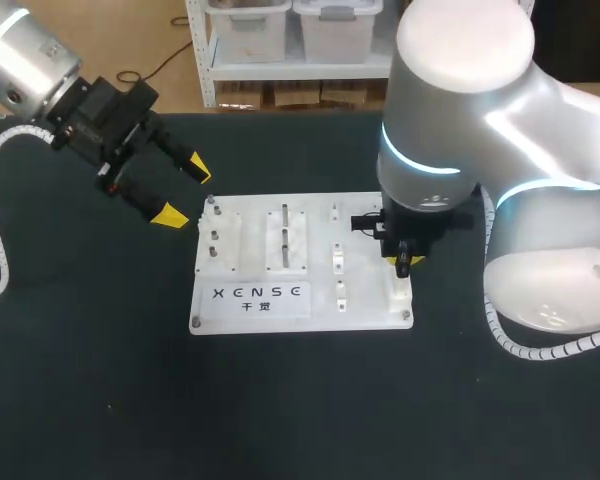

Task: Insert the USB connector, Ethernet cable, and multi-pin plug into their matching sockets one by one.

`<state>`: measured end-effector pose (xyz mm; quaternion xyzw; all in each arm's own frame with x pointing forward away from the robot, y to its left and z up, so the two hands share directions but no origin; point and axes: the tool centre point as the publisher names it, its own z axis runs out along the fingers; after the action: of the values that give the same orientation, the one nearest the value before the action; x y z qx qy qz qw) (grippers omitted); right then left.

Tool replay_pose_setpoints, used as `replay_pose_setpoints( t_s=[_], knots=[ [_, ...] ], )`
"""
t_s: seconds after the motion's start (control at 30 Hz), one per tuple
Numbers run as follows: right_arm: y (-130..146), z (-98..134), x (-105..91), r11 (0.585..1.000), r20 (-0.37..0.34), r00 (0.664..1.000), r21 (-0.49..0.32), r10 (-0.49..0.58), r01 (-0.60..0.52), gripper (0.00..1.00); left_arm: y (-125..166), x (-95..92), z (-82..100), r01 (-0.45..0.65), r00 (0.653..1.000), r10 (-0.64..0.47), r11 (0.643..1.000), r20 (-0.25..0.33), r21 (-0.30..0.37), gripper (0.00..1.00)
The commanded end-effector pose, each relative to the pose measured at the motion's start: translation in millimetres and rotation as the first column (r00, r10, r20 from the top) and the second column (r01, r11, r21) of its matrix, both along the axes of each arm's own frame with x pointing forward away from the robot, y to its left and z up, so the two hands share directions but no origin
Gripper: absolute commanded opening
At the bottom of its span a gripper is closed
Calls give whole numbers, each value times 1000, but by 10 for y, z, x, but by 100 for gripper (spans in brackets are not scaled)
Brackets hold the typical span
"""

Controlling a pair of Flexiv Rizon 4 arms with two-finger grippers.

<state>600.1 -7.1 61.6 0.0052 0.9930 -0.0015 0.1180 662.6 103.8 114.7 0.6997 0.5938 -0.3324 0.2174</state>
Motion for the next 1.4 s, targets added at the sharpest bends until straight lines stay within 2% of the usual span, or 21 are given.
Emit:
replay_pose_setpoints(
  t_s=[0.03, 0.43, 0.73, 1.13, 1.4],
  knots=[
    [-6, -16, -13, 1000, 5, 1000, 0, -3, 3, 0, 6, 12, -2, 4, 1000, -4, 1000, -1, 0, 100],
    [0, -75, -35, 1000, 12, 1000, 5, -17, 17, 0, 6, 12, -2, 4, 1000, -4, 1000, -1, 0, 100],
    [-24, -205, -77, 999, 1, 999, 5, -37, 37, 0, 6, 12, -2, 4, 1000, -4, 1000, -1, 0, 100],
    [34, -548, -72, 1000, -86, 996, -9, -31, 30, 0, 6, 12, -2, 4, 1000, -4, 1000, -1, 0, 100],
    [4, -566, -88, 999, -103, 994, -14, -31, 30, 0, 6, 12, -2, 4, 1000, -4, 1000, -1, 0, 100]
  ],
)
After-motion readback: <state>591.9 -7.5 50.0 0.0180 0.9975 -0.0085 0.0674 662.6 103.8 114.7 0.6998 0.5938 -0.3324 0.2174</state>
